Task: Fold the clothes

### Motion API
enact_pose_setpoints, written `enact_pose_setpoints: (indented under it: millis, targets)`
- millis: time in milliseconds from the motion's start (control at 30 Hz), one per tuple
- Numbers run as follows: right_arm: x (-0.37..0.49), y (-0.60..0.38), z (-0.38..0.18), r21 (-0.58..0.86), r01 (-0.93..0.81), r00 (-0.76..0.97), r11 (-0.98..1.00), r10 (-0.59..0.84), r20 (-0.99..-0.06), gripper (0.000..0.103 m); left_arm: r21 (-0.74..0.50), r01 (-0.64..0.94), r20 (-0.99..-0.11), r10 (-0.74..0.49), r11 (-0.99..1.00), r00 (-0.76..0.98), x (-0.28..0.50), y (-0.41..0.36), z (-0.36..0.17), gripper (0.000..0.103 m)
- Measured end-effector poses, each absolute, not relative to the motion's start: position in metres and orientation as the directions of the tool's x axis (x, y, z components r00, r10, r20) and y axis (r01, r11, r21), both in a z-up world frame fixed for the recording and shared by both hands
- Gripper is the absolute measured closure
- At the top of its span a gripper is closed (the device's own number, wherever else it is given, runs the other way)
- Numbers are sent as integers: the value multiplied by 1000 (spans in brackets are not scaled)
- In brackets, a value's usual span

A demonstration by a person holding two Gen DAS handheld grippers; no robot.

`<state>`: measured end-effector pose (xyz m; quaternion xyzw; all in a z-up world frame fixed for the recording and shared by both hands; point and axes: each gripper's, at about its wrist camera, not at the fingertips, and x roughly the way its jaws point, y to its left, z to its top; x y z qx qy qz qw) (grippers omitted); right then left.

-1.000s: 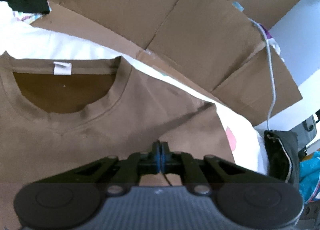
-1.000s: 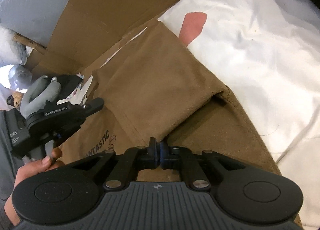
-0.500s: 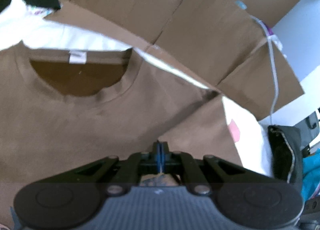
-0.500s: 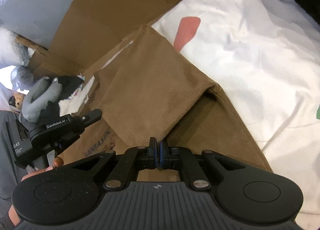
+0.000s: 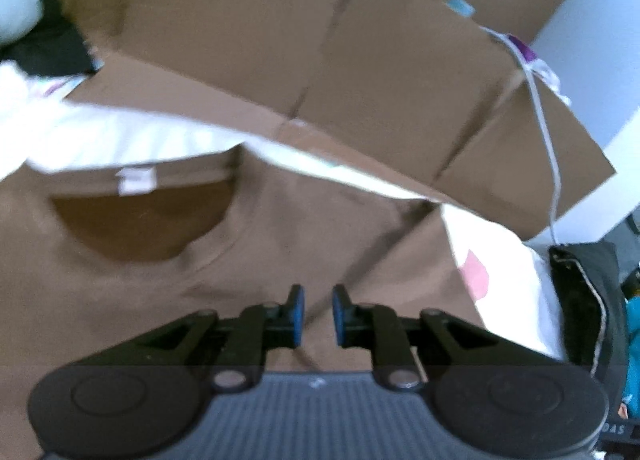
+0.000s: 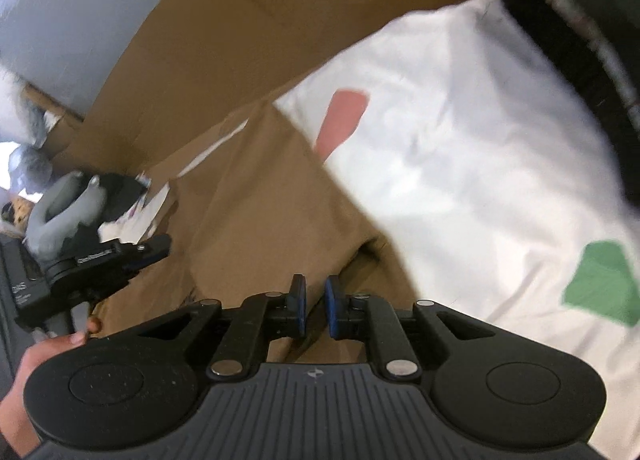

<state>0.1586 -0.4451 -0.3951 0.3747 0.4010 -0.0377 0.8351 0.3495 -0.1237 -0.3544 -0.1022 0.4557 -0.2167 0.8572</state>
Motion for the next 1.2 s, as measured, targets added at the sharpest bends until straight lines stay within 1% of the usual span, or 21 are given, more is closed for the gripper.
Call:
enact_pose_setpoints:
  millis: [233, 367, 400, 533, 567, 667, 900, 933, 1033, 1133, 1200]
  targets:
    - [169, -463, -410, 586, 389, 659, 711, 231, -716, 92, -335, 406, -733, -506, 850, 455, 360, -179, -339, 88]
    - [170, -468, -420, 581, 404, 636, 706, 239, -734, 92, -287, 486, -747, -510, 826, 426, 363, -211, -335, 88]
    - [170, -467, -421, 570, 404, 627, 716, 237, -742, 90, -277, 502, -752, -510, 819, 418, 365, -219, -335, 88]
    - [166, -466, -419, 546, 400, 603, 737, 237, -762, 90, -251, 546, -766, -509, 799, 392, 376, -242, -337, 90]
    - [164, -467, -418, 548, 400, 605, 735, 238, -760, 90, -250, 551, -769, -509, 796, 386, 379, -246, -338, 93]
    - [158, -474, -407, 568, 370, 652, 735, 231, -723, 92, -252, 552, -774, -507, 795, 378, 386, -255, -339, 95]
    - [169, -475, -399, 590, 318, 708, 742, 228, -668, 92, -192, 589, -797, -475, 785, 373, 401, -275, -344, 97]
    - [172, -473, -400, 589, 312, 711, 746, 227, -665, 92, -179, 596, -794, -473, 783, 382, 403, -278, -343, 99]
    - [178, -469, -409, 588, 308, 709, 747, 232, -666, 93, -143, 633, -760, -494, 761, 422, 400, -287, -339, 100]
    - [179, -468, -417, 593, 305, 712, 745, 235, -661, 95, -128, 647, -771, -486, 751, 412, 403, -296, -349, 100]
    - [178, -468, -421, 590, 309, 712, 746, 229, -664, 93, -107, 645, -784, -464, 756, 413, 408, -299, -360, 100]
